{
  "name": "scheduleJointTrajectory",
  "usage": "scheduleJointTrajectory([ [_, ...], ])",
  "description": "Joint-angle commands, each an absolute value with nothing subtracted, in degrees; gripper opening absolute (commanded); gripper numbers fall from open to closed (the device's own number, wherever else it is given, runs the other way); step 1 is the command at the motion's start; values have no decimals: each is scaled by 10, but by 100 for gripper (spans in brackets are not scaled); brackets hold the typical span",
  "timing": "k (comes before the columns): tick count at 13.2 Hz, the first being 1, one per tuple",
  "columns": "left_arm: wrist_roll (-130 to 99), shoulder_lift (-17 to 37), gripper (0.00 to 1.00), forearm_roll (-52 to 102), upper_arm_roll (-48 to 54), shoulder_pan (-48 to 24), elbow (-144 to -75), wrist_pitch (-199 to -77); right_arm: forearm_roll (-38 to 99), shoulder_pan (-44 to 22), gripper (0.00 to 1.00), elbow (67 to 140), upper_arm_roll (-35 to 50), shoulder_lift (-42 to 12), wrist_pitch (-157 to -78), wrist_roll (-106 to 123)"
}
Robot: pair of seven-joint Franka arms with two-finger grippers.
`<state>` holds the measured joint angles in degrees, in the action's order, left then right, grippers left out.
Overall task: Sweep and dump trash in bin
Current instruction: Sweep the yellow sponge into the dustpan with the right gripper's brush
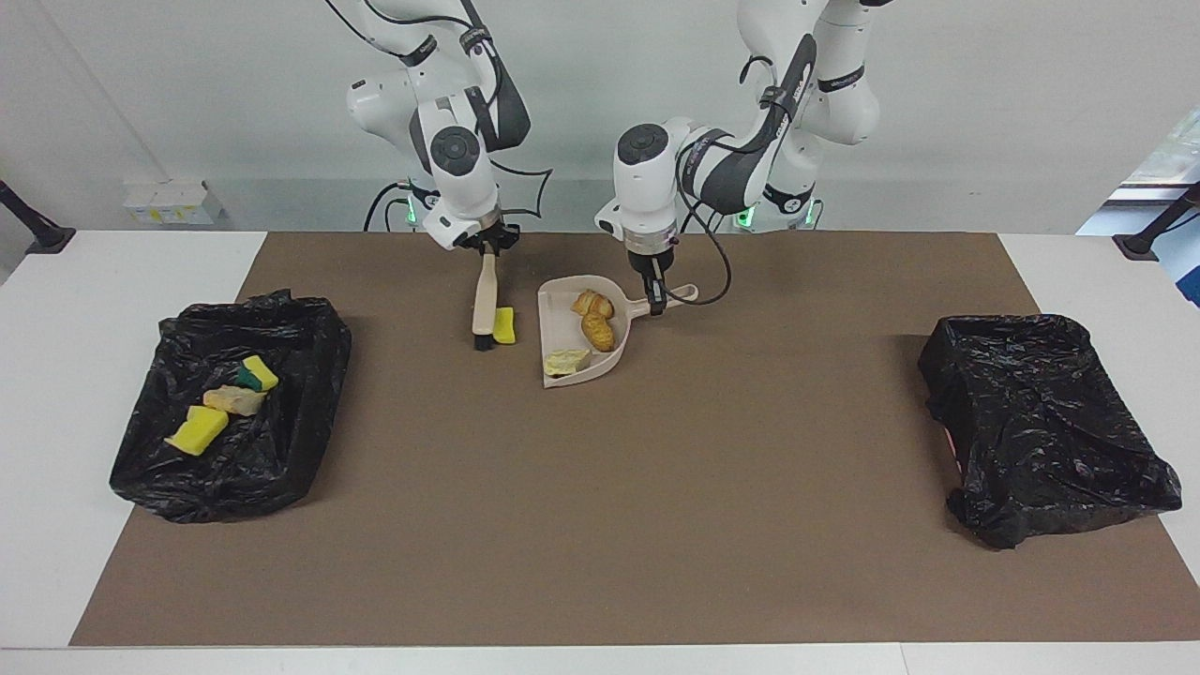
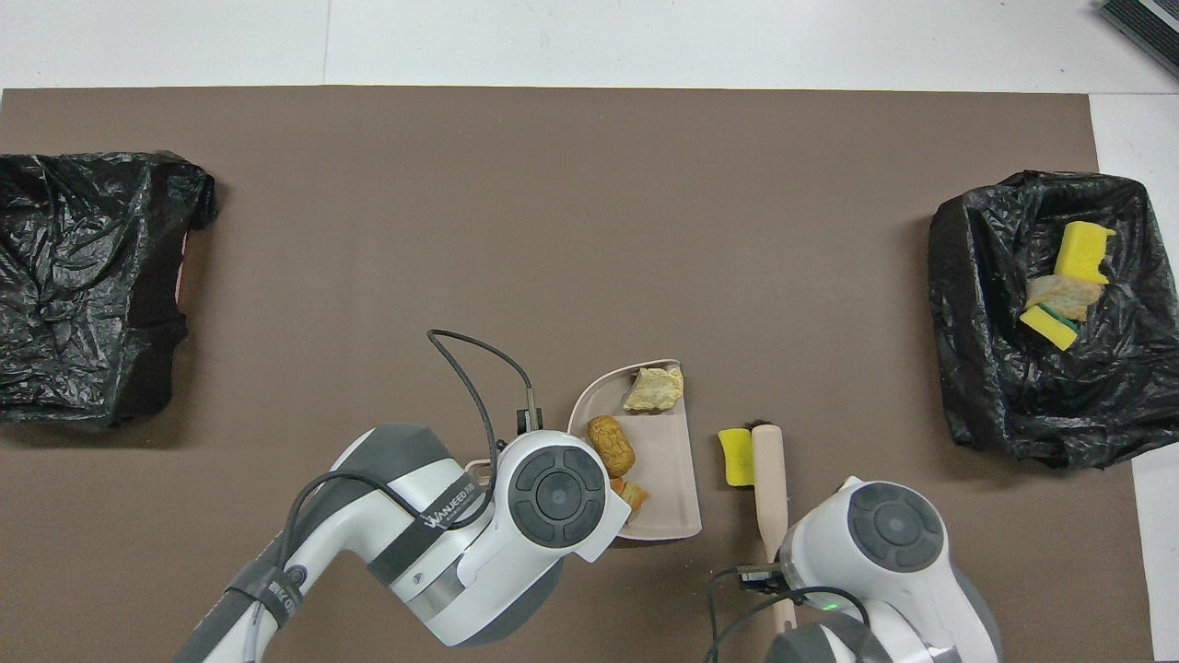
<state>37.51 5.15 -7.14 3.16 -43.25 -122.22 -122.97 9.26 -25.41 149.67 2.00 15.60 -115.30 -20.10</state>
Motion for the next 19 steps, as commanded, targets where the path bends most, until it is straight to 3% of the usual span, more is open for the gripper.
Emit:
scheduleJointTrajectory([
  [1,361,34,0,-82,25,-436,-1247,-1242,139,-288,0,1448,20,103,-1158,-189],
  [6,365,40,0,-82,25,-414,-1245,-1259,261,-334,0,1404,20,80,-1171,-178],
  [13,433,62,0,-81,25,-367,-1209,-1266,176,-291,0,1383,12,99,-1081,-172],
  [19,493,48,0,-82,24,-317,-1204,-1255,131,-270,0,1325,15,100,-1012,-173],
])
